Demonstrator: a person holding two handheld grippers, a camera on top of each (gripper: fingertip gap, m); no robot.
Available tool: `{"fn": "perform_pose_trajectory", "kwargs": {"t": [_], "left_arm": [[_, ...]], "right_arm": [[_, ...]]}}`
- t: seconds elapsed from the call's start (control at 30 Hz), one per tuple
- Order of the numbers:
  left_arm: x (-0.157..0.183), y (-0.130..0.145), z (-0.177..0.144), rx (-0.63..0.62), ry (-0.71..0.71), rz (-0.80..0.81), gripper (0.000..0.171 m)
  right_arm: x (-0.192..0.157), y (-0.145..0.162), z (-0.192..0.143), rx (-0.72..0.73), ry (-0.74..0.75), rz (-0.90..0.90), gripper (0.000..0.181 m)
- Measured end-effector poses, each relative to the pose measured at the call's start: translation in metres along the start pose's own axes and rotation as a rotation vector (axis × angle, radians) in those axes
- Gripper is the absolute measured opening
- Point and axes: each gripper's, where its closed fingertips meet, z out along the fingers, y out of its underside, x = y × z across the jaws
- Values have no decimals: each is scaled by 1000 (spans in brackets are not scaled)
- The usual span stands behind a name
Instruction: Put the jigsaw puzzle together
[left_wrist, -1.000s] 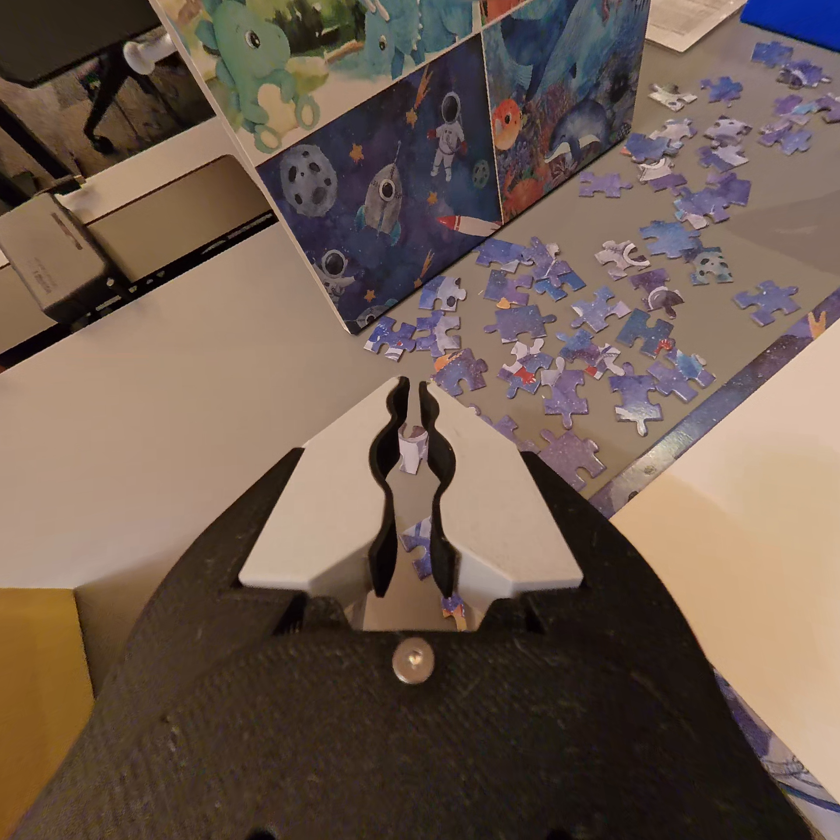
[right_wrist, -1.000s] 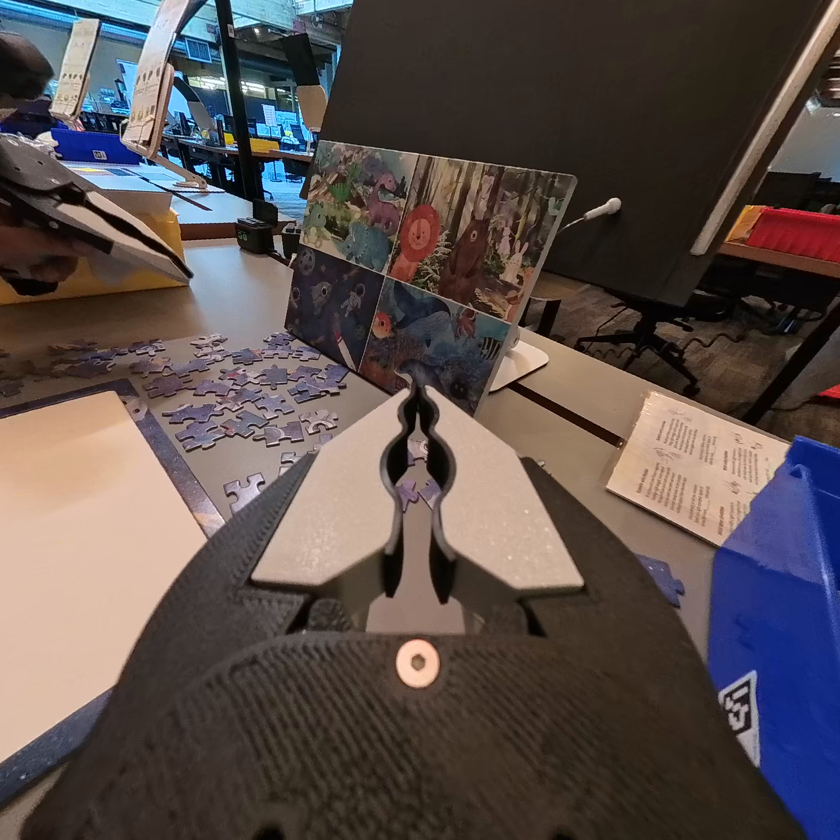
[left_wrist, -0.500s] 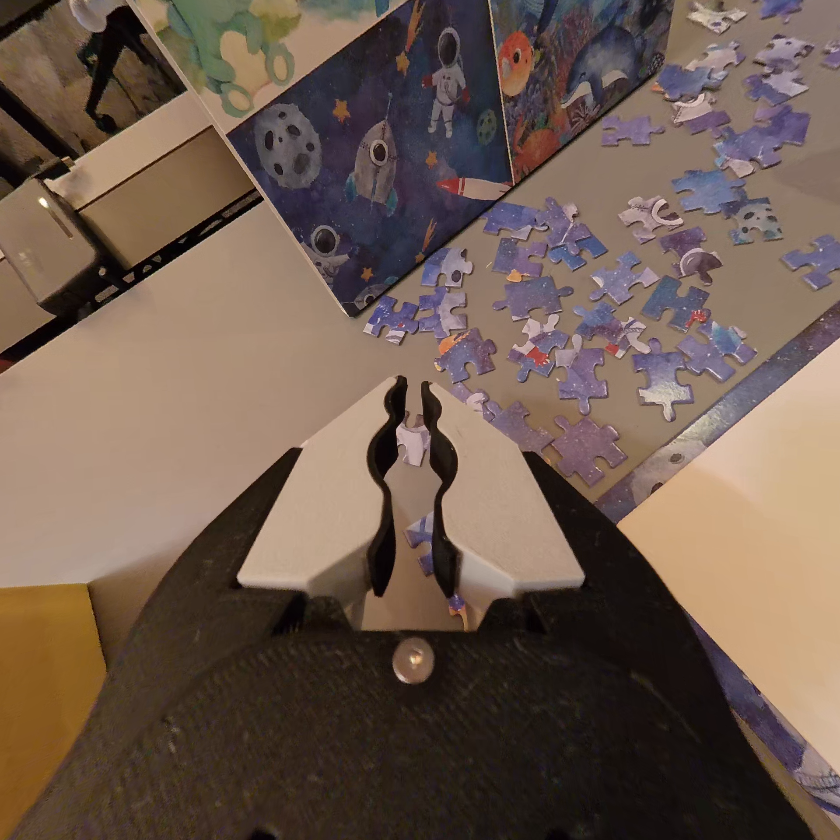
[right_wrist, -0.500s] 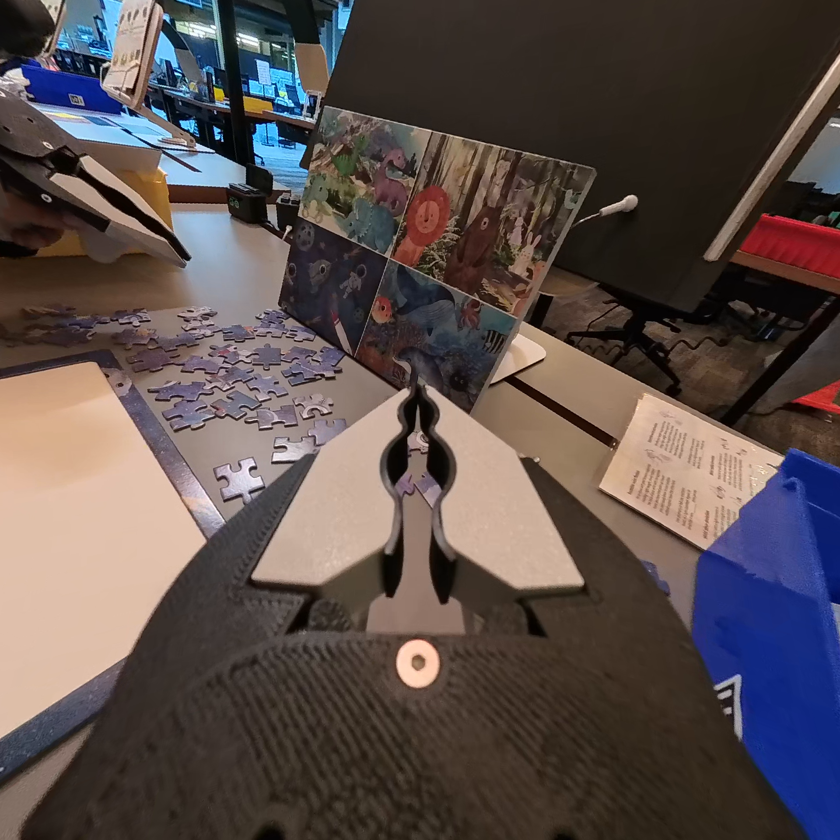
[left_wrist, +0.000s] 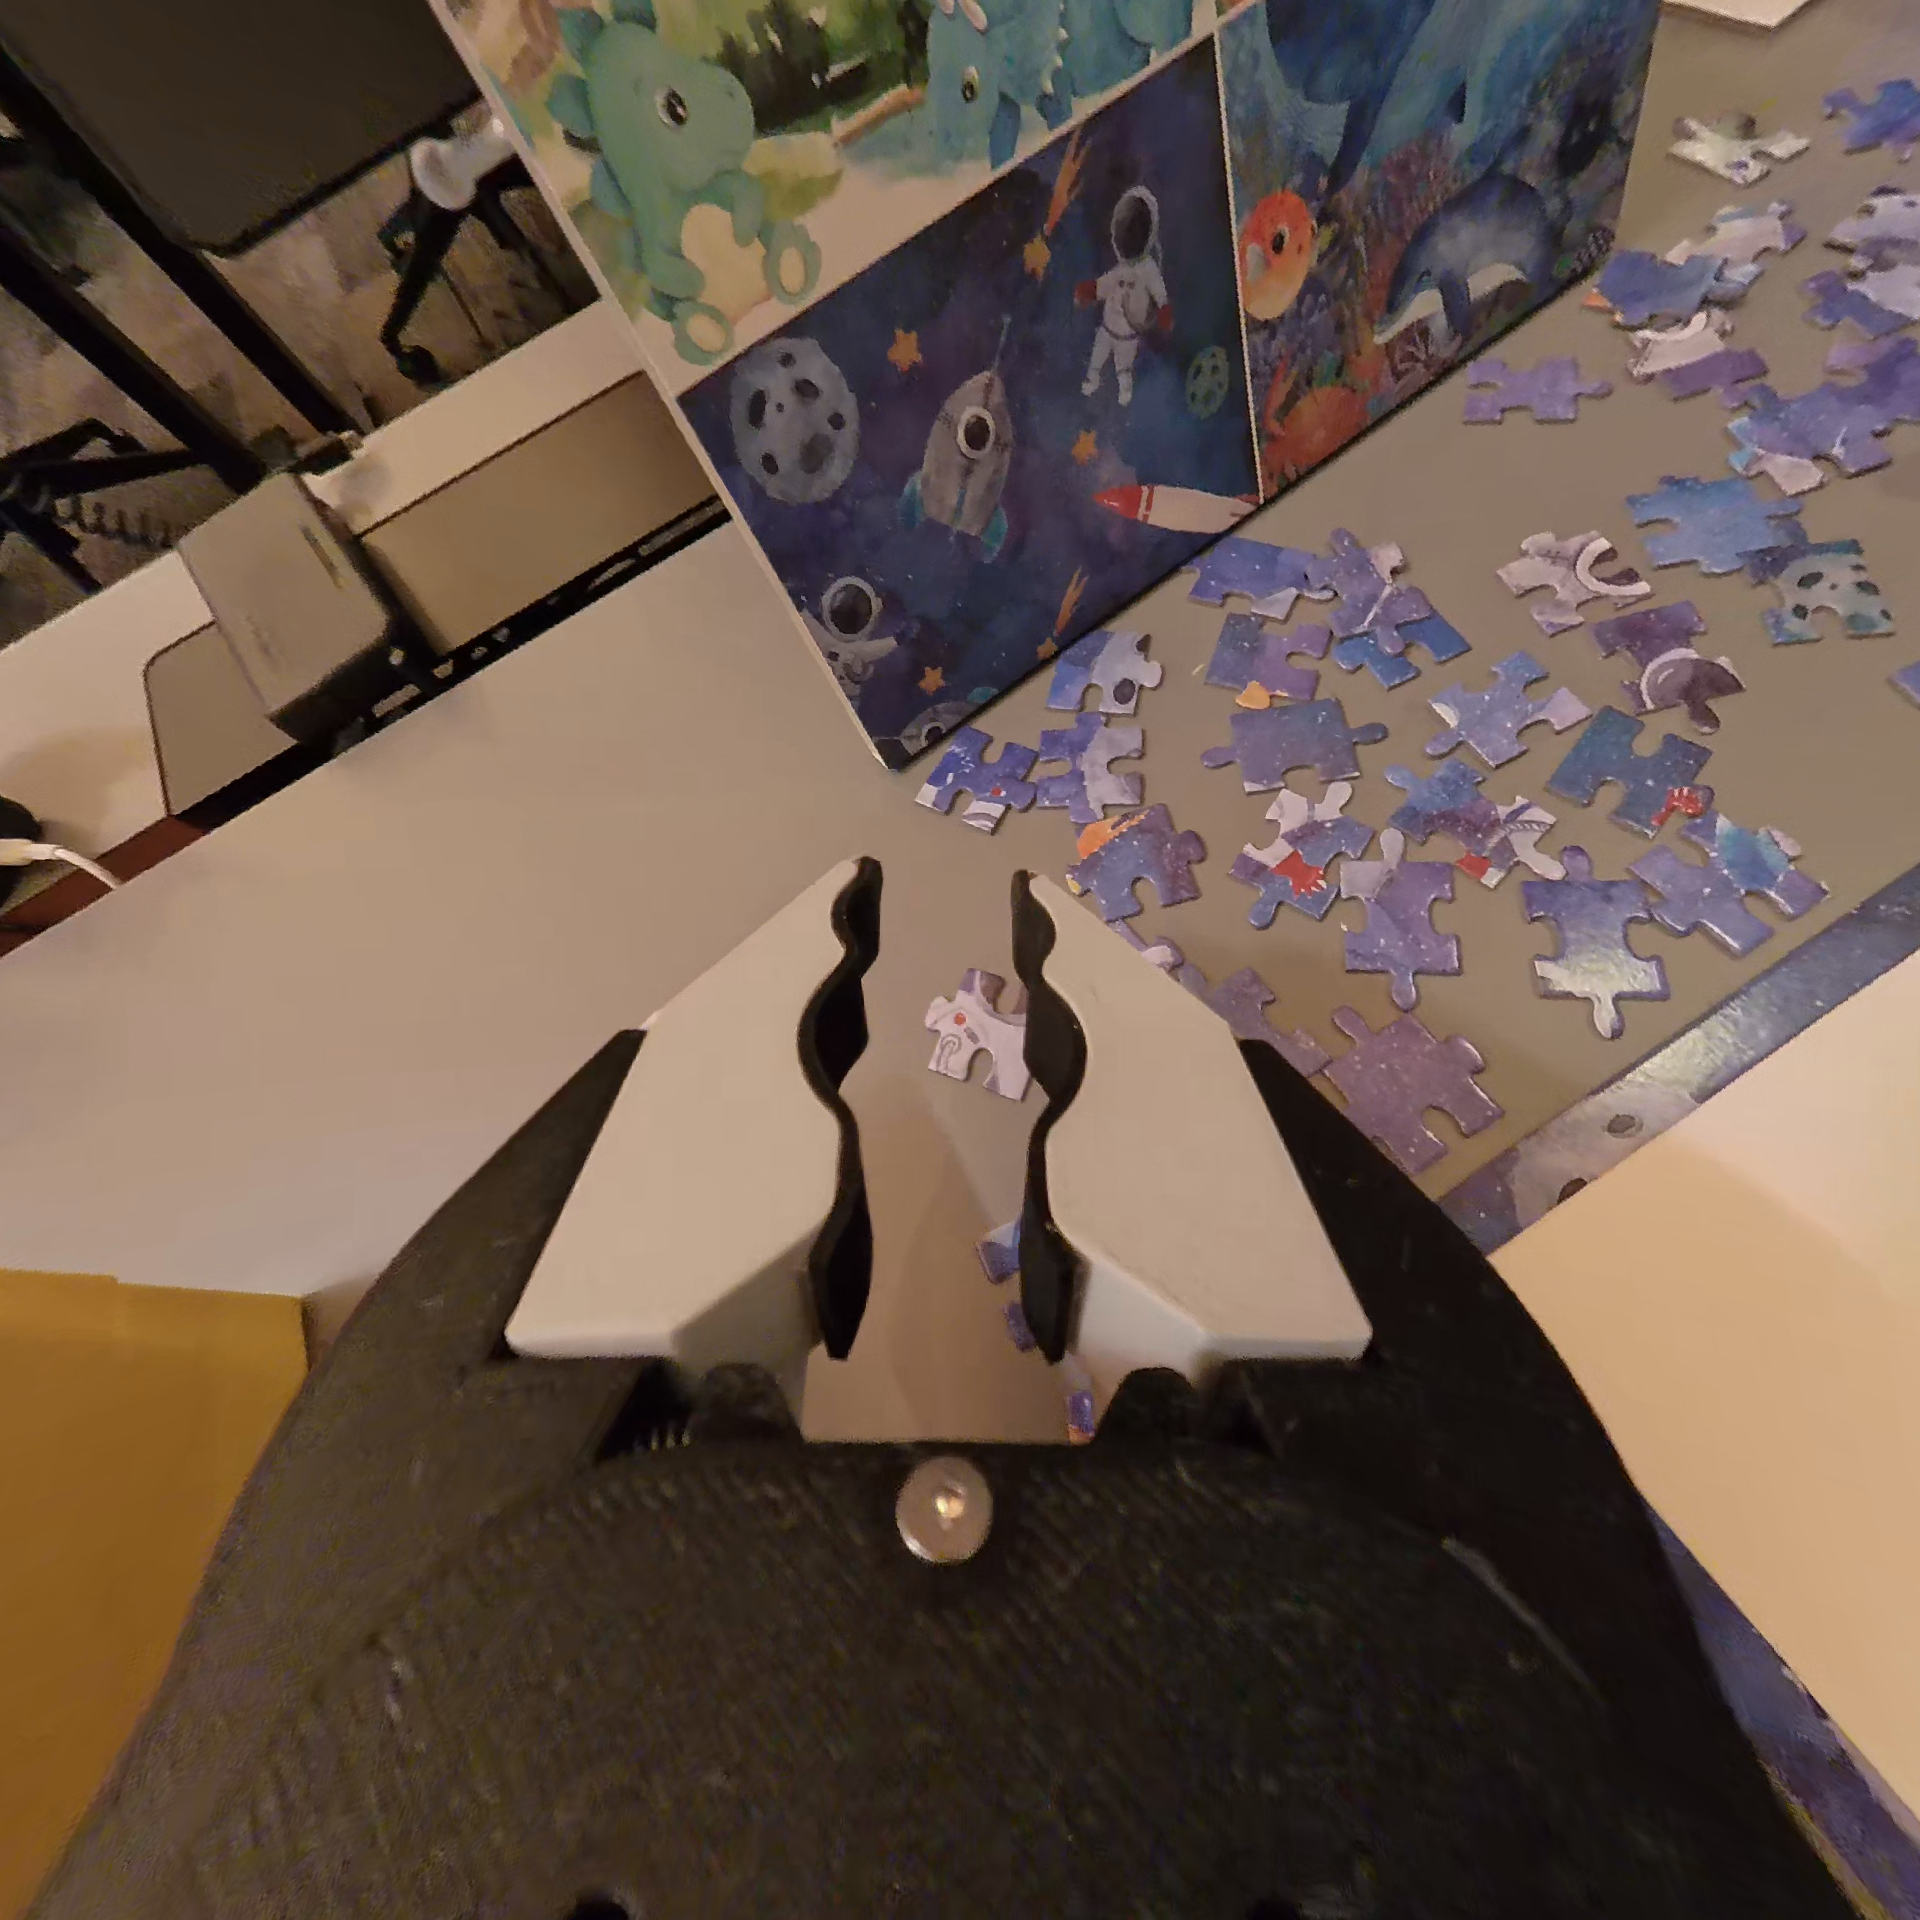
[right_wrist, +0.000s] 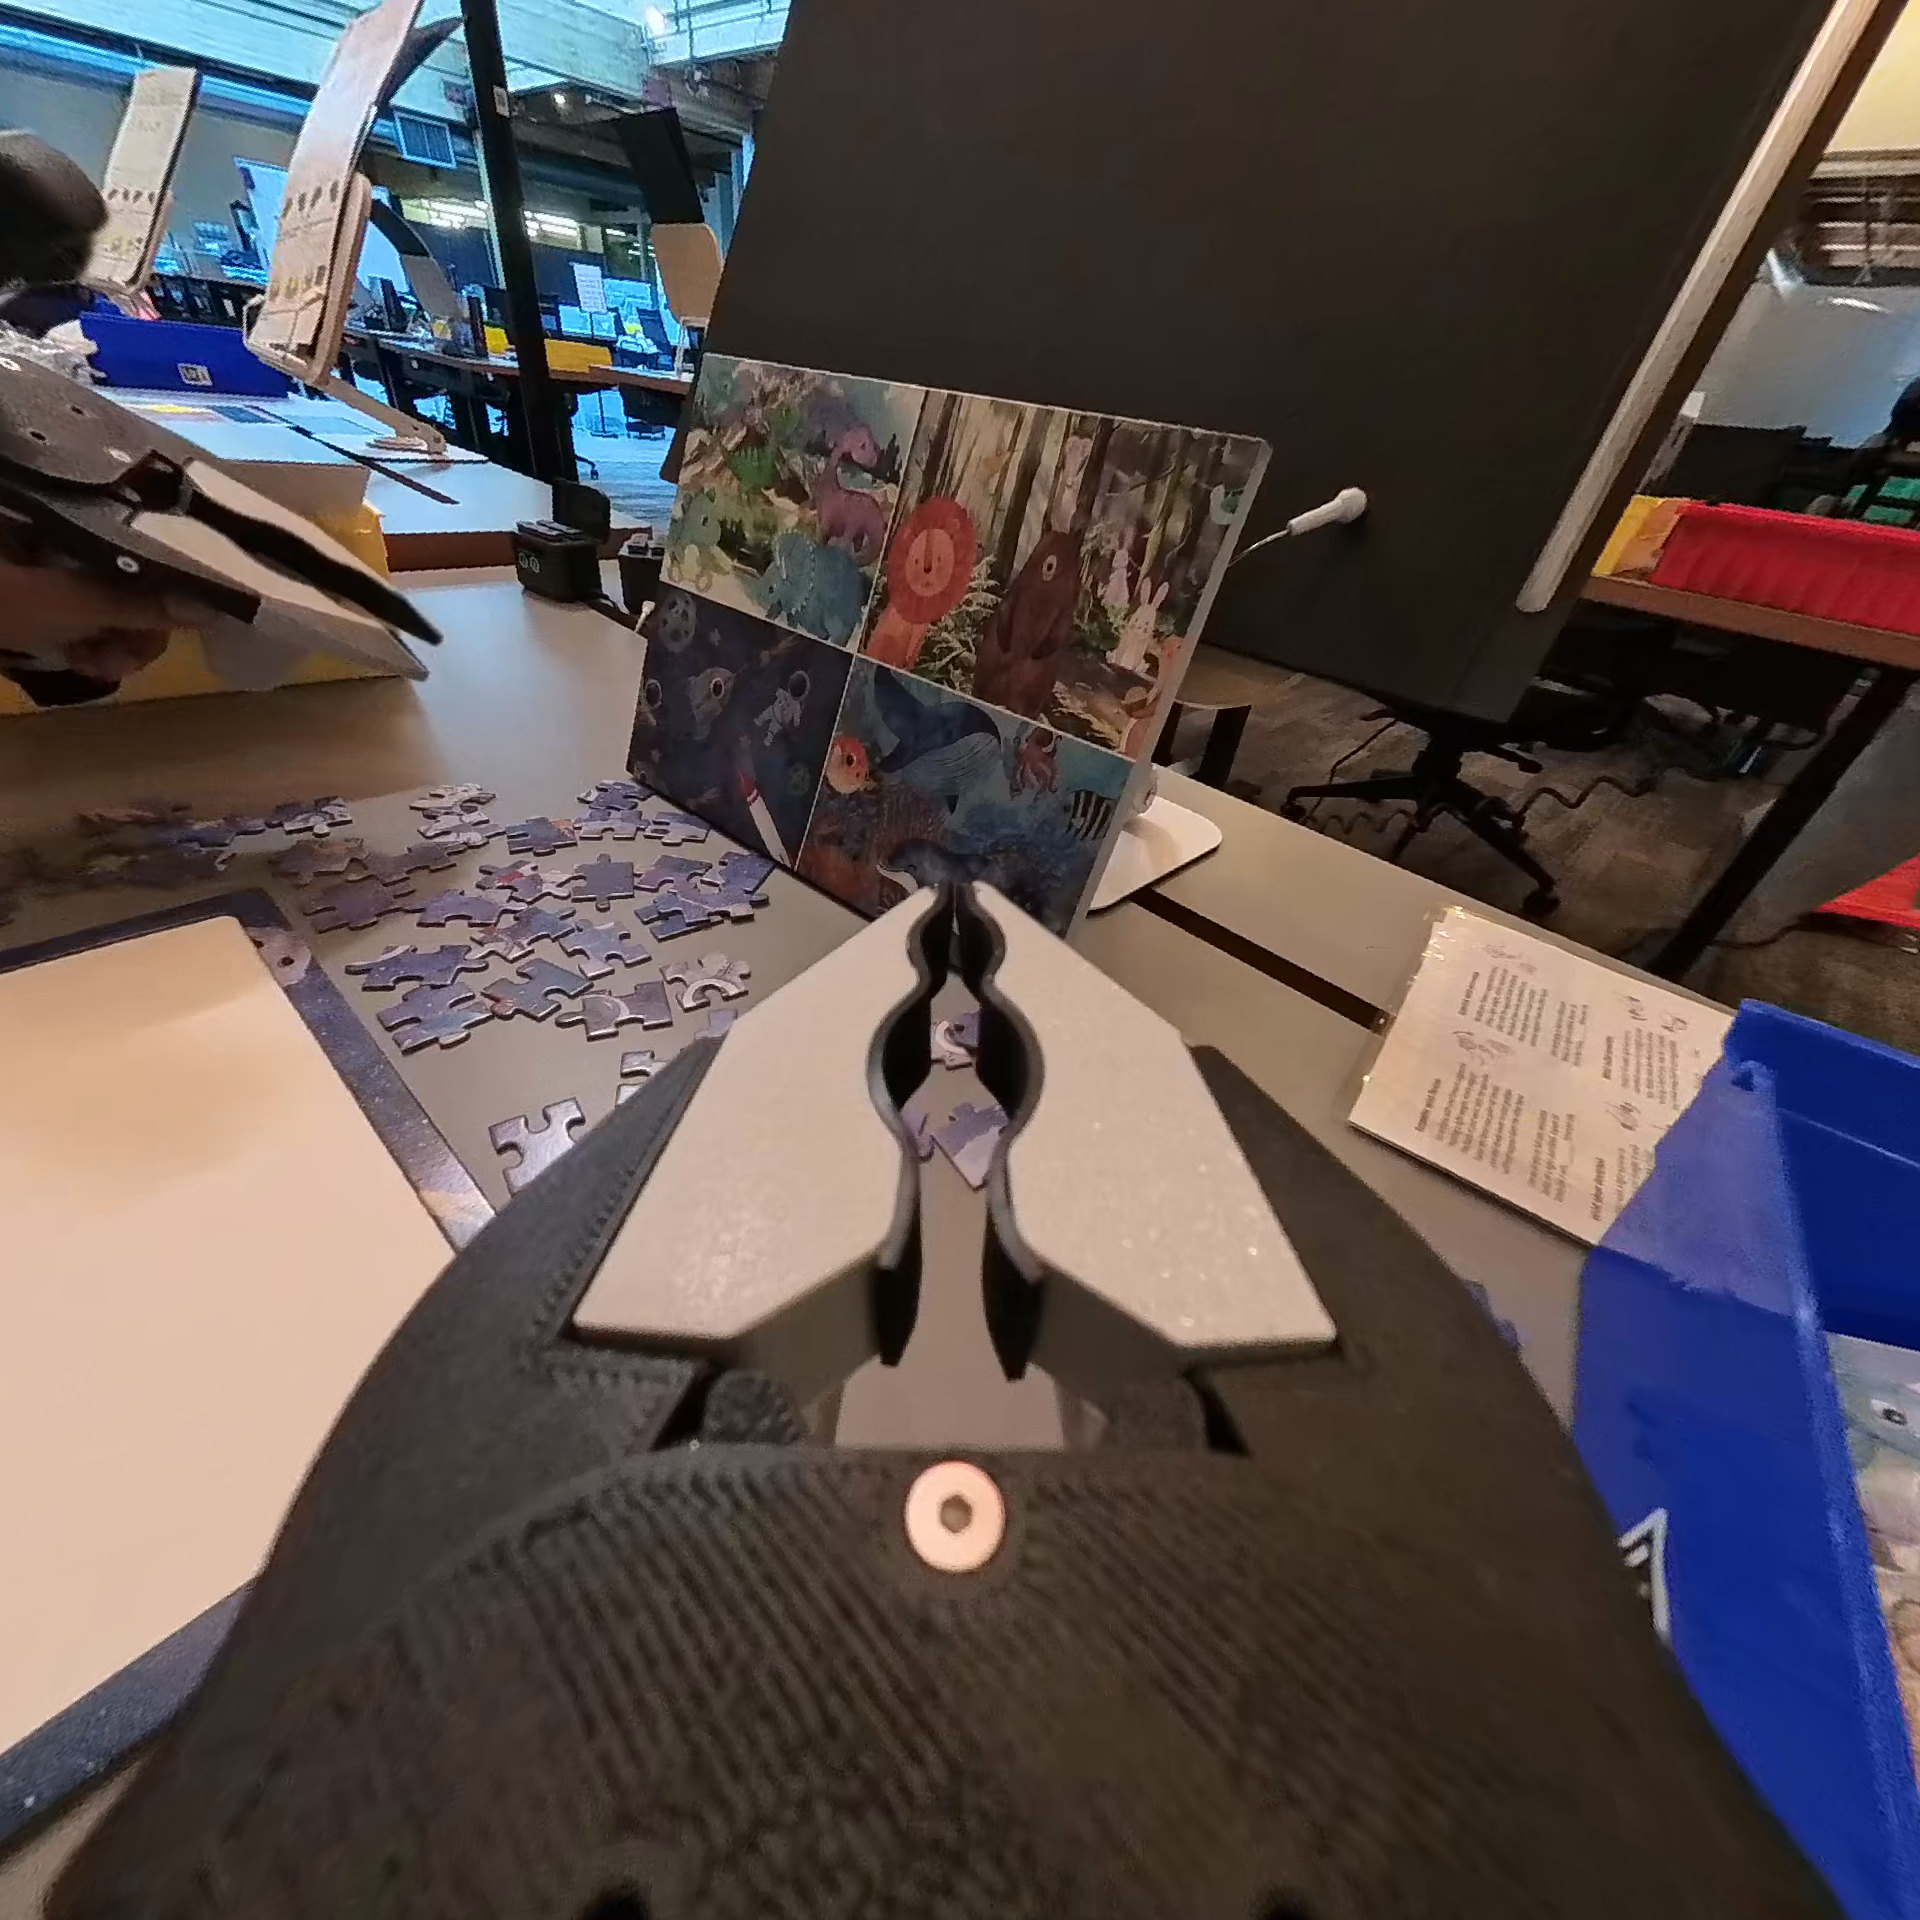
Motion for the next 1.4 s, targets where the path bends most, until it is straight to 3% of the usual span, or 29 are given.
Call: {"fn": "perform_pose_trajectory", "kwargs": {"t": [0.2, 0.37, 0.5, 0.7, 1.4], "left_arm": [[5, -9, -7, 55, 52, -48, 22], [-4, -22, -16, 149, 7, -65, 20], [-8, -32, -22, 227, -15, -95, 22], [10, -44, -22, 309, 79, -144, 21], [36, -50, -10, 319, 90, -68, 22]], "right_arm": [[11, -30, -22, 152, 121, -82, 0], [20, -56, -44, 268, 187, -100, 0], [18, -56, -43, 261, 175, -94, 0], [8, -48, -32, 211, 134, -102, 0], [12, -42, -27, 177, 124, -72, 0]]}}
